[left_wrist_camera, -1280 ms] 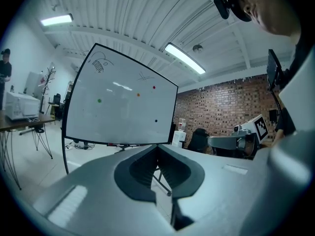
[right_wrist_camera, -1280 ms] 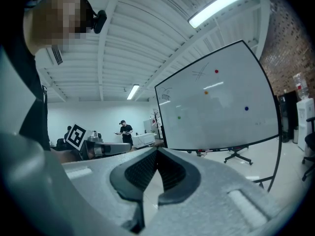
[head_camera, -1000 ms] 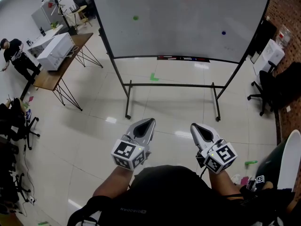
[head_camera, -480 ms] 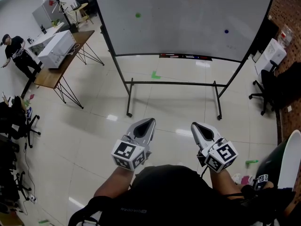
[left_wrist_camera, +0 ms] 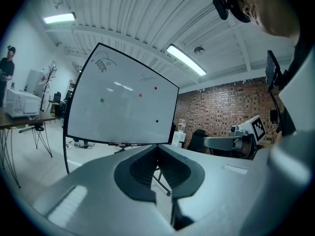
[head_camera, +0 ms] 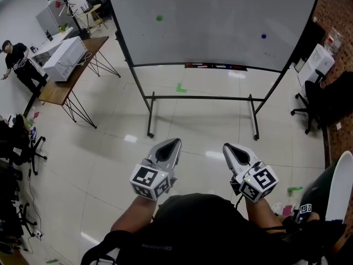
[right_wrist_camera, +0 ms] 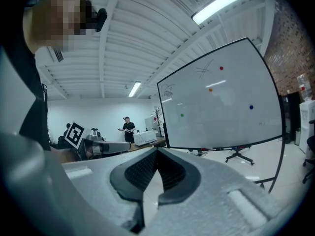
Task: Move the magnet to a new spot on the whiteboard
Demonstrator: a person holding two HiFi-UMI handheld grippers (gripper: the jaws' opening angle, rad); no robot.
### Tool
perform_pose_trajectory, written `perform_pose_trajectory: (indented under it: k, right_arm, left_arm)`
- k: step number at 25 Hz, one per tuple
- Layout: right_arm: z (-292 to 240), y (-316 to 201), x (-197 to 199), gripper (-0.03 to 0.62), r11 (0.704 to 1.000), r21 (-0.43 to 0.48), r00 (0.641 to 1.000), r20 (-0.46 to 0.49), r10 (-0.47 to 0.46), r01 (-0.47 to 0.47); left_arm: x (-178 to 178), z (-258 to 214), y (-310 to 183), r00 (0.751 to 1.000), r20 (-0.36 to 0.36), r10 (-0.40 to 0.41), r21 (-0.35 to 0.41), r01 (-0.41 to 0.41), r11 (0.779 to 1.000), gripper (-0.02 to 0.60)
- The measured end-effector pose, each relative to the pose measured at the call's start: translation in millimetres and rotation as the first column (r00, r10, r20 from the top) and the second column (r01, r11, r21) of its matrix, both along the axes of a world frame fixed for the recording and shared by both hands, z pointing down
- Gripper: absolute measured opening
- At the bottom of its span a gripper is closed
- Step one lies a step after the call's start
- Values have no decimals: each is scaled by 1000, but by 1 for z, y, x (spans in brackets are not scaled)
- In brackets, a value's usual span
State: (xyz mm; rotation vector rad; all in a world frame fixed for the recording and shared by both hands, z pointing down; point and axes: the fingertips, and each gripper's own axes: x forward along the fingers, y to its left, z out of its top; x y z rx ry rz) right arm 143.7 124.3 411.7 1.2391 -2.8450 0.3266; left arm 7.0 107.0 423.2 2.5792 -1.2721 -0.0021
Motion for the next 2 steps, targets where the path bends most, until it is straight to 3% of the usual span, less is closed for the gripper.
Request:
perform_pose_trajectory:
  k: [2]
  right_arm:
    - [0, 1, 0, 9, 1000, -1, 1000, -2, -2, 2]
  left_arm:
    - [0, 0, 0, 1000, -4, -4, 0, 4, 1000, 17]
